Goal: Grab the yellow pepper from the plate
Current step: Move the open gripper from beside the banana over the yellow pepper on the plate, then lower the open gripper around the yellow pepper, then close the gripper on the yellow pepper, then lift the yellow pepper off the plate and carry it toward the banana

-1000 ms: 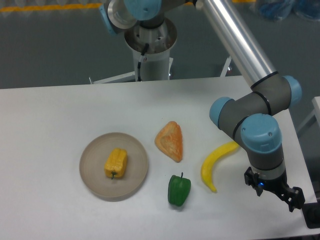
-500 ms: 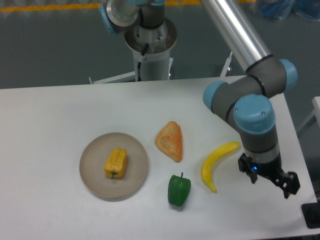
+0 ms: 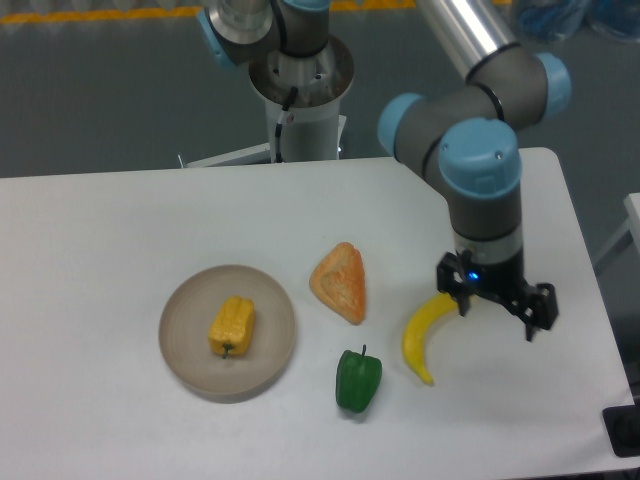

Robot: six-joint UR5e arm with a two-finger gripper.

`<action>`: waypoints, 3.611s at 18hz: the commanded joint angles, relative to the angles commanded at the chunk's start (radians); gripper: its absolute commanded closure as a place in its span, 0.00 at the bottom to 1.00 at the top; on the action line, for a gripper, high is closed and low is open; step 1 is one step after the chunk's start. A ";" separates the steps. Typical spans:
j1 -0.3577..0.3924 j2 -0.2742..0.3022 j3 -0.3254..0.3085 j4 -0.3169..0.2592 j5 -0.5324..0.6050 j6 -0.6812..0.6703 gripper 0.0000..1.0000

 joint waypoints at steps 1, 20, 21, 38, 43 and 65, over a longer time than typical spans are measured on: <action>-0.024 0.034 -0.043 0.003 -0.027 -0.072 0.00; -0.341 0.000 -0.252 0.190 -0.166 -0.577 0.00; -0.348 -0.004 -0.252 0.189 -0.164 -0.576 0.00; -0.404 -0.067 -0.299 0.244 -0.081 -0.579 0.00; -0.404 -0.063 -0.296 0.244 -0.075 -0.582 0.31; -0.200 0.057 -0.177 0.212 -0.029 -0.271 0.56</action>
